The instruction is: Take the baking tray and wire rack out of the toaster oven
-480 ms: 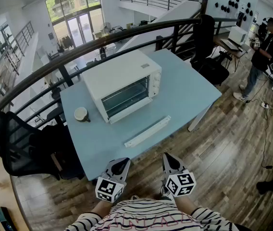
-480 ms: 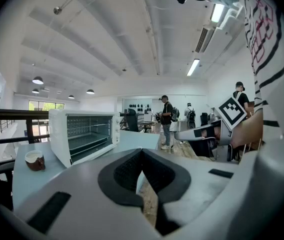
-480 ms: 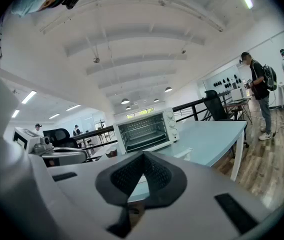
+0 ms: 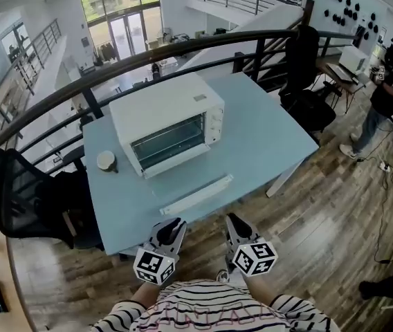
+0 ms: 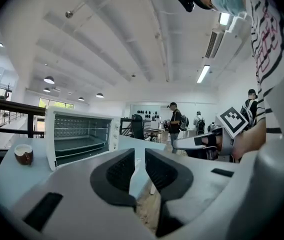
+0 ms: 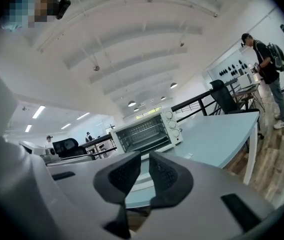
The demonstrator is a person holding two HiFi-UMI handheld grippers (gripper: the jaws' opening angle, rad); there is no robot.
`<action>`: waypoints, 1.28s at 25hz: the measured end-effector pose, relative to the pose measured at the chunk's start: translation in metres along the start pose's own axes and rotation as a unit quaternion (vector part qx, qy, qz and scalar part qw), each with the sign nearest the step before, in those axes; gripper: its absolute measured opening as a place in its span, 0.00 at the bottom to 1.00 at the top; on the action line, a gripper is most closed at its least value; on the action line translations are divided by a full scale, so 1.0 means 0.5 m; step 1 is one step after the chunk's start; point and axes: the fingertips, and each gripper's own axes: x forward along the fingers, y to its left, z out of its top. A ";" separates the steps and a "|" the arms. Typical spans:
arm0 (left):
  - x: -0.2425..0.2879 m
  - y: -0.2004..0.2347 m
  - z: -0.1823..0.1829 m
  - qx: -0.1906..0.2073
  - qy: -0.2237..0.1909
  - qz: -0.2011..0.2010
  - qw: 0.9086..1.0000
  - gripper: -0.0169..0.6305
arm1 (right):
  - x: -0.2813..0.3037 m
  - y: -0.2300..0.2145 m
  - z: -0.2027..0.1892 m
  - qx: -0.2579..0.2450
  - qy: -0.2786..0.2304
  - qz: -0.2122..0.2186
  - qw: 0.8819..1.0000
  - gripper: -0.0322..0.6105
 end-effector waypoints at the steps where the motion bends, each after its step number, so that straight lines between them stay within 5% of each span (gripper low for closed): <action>1: 0.012 -0.005 -0.001 -0.008 -0.001 0.008 1.000 0.12 | 0.002 -0.012 0.007 0.004 0.000 0.007 1.000 0.15; 3: 0.034 -0.016 -0.008 -0.030 0.001 0.025 0.999 0.32 | 0.006 -0.036 0.018 0.006 0.003 0.022 1.000 0.37; 10: 0.079 -0.045 -0.038 -0.101 -0.001 0.077 0.992 0.32 | 0.016 -0.115 0.040 0.043 0.009 0.058 0.997 0.37; 16: 0.082 -0.023 -0.046 -0.171 -0.023 0.131 0.976 0.32 | 0.042 -0.173 0.044 0.092 0.015 0.068 0.993 0.37; 32: 0.182 0.246 -0.040 -0.238 -0.047 0.167 0.956 0.32 | 0.325 -0.182 0.082 0.122 0.035 0.063 0.990 0.37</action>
